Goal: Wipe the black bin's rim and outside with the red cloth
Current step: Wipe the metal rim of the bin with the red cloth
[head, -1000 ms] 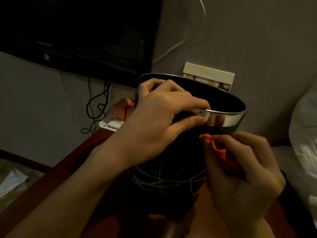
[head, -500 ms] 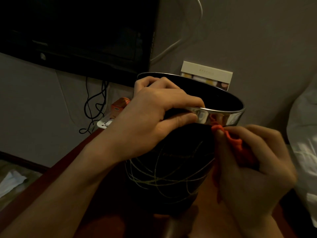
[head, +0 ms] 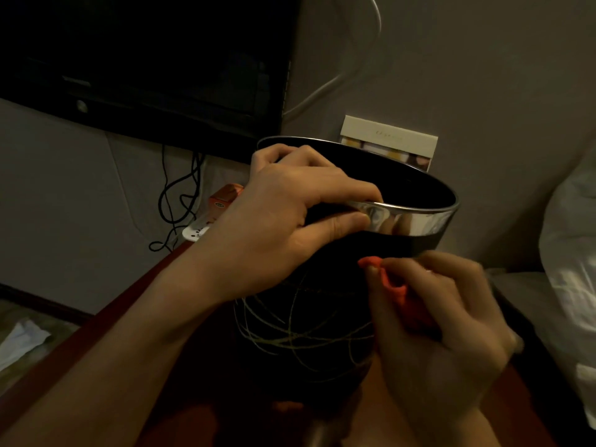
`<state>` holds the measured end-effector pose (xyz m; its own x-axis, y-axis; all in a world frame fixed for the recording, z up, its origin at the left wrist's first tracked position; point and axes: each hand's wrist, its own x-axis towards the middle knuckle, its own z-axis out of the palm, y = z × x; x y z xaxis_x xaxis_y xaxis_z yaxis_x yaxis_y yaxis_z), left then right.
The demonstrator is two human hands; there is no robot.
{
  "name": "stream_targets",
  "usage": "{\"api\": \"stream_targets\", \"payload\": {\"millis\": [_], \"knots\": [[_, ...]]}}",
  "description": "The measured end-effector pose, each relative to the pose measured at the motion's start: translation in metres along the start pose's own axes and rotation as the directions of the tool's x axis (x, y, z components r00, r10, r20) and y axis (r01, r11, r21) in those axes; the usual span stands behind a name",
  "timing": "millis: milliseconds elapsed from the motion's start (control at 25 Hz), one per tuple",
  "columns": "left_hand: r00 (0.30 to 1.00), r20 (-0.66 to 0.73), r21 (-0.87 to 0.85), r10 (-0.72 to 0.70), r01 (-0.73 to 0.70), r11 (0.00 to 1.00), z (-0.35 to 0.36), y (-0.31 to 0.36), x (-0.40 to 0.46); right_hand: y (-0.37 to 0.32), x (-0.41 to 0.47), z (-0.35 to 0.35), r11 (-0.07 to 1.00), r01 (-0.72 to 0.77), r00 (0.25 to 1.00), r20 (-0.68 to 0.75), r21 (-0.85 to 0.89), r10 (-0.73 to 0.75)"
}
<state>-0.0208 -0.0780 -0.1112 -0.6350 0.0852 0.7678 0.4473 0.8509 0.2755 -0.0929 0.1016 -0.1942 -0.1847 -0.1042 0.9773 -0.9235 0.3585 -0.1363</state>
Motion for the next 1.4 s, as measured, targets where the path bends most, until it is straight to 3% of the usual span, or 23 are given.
{"api": "stream_targets", "payload": {"millis": [400,600,880,1120,1280,1400], "knots": [[1.000,0.013,-0.008,-0.007,0.007,1.000,-0.002,-0.002,0.001,-0.005,0.000,0.001,1.000,0.009,0.999,0.030,-0.007,-0.009],[0.993,0.052,-0.126,-0.110,0.115,0.985,-0.018,-0.012,-0.005,-0.003,0.015,-0.008,0.999,-0.049,0.995,-0.089,0.014,0.050],[0.998,-0.029,0.024,-0.059,0.060,0.998,0.001,0.004,-0.002,-0.009,-0.008,0.005,1.000,0.006,0.999,0.043,0.023,-0.007],[0.993,0.044,-0.032,-0.112,0.113,0.993,-0.015,-0.004,-0.005,0.005,0.012,-0.007,0.997,-0.071,0.996,-0.061,0.012,0.071],[0.998,-0.021,0.067,-0.053,0.054,0.996,0.004,0.015,-0.003,-0.001,0.006,-0.002,0.998,-0.048,0.999,0.004,0.031,0.048],[0.997,0.001,0.033,-0.078,0.078,0.996,0.000,0.006,-0.002,0.000,0.008,-0.004,0.999,-0.029,1.000,-0.001,0.027,0.029]]}}
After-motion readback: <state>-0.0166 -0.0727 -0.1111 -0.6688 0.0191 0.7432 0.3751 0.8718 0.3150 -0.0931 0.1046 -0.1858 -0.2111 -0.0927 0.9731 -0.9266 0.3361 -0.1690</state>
